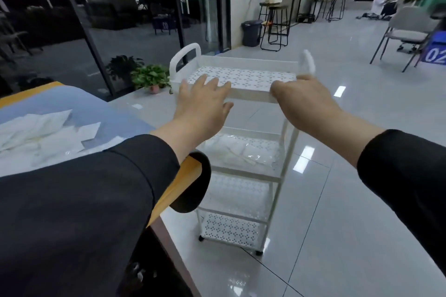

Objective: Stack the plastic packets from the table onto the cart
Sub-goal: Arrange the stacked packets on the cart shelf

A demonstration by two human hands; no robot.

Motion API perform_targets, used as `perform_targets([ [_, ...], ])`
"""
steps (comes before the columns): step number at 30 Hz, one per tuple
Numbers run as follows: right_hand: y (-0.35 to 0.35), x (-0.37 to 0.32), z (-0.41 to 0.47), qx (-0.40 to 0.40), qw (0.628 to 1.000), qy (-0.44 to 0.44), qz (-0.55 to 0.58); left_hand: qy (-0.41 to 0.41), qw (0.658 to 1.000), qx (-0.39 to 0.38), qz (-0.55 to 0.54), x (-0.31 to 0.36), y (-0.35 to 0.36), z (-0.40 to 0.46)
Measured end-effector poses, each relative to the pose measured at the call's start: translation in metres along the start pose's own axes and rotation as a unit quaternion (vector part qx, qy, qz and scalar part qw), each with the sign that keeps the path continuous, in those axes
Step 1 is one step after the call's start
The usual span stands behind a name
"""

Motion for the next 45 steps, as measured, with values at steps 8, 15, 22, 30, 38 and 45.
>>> perform_targets([
  [8,0.0,0.06,-0.048,0.037,0.999,0.001,-0.015,0.037,0.991,0.062,-0.111,0.054,0.002,-0.026],
  [15,0.004,0.099,-0.077,0.047,0.998,0.033,-0.015,0.062,0.984,0.054,-0.159,0.082,0.002,-0.038],
  [22,-0.022,0.063,-0.122,0.264,0.949,-0.053,0.164,0.092,0.956,0.161,-0.226,0.095,-0.005,-0.05],
  [30,0.131,0.04,-0.137,-0.054,0.964,0.08,0.249,0.01,0.965,-0.031,-0.26,0.113,0.116,-0.068],
  [38,0.227,0.032,-0.089,-0.227,0.941,0.131,0.213,-0.085,0.961,-0.161,-0.207,0.091,0.201,-0.033],
  [45,0.287,0.025,-0.08,-0.367,0.886,0.208,0.192,-0.079,0.955,-0.133,-0.252,0.111,0.234,0.003],
])
Point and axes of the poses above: each hand's wrist, its own z-axis towards the middle knuckle, its own y-axis out of the palm, x = y × z, the point moved 6 cm from there along z, towards the middle knuckle, and after that the axes turned 6 degrees about -z, right-handed, at the moved point
